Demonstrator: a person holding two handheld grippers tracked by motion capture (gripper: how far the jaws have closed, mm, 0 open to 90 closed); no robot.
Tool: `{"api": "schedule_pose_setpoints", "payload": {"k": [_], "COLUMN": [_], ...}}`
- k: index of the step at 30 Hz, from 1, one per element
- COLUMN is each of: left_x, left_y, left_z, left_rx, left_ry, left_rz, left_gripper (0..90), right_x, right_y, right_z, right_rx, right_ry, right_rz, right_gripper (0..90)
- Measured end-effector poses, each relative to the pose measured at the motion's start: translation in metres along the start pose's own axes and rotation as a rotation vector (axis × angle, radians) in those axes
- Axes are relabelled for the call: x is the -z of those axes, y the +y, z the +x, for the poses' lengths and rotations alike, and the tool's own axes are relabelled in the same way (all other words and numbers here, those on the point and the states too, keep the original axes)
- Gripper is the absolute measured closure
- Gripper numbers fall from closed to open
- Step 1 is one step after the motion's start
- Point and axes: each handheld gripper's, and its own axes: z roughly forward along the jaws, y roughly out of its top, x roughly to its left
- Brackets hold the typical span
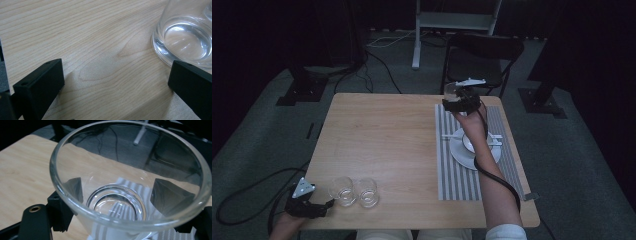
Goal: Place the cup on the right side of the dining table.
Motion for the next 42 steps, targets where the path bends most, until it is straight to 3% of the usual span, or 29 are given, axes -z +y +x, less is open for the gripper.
{"api": "schedule_pose_setpoints", "payload": {"k": [6, 15, 19, 24, 27, 31, 42], "left_x": [0.000, 0.000, 0.000, 0.000, 0.000, 0.000, 0.001], "left_y": [0.000, 0.000, 0.000, 0.000, 0.000, 0.000, -0.001], "left_z": [0.000, 0.000, 0.000, 0.000, 0.000, 0.000, -0.001], "left_rx": [-0.001, 0.000, 0.001, 0.002, 0.004, 0.005, 0.008], "left_ry": [0.000, 0.002, 0.002, 0.002, 0.003, 0.004, 0.007], "left_rz": [0.001, 0.000, -0.001, -0.001, -0.001, -0.001, -0.002], "left_gripper": [0.8, 0.8, 0.8, 0.8, 0.8, 0.8, 0.8], "right_x": [-0.014, -0.042, -0.053, -0.065, -0.082, -0.093, -0.120], "right_y": [-0.005, -0.028, -0.034, -0.037, -0.039, -0.046, -0.060], "right_z": [-0.021, -0.054, -0.059, -0.066, -0.073, -0.081, -0.085], "right_rx": [-0.048, -0.150, -0.142, -0.173, -0.200, -0.235, -0.266], "right_ry": [-0.049, -0.107, -0.134, -0.143, -0.181, -0.197, -0.239], "right_rz": [0.041, 0.108, 0.142, 0.165, 0.222, 0.254, 0.358], "right_gripper": [21.3, 21.3, 21.3, 21.2, 21.2, 21.2, 21.1]}}
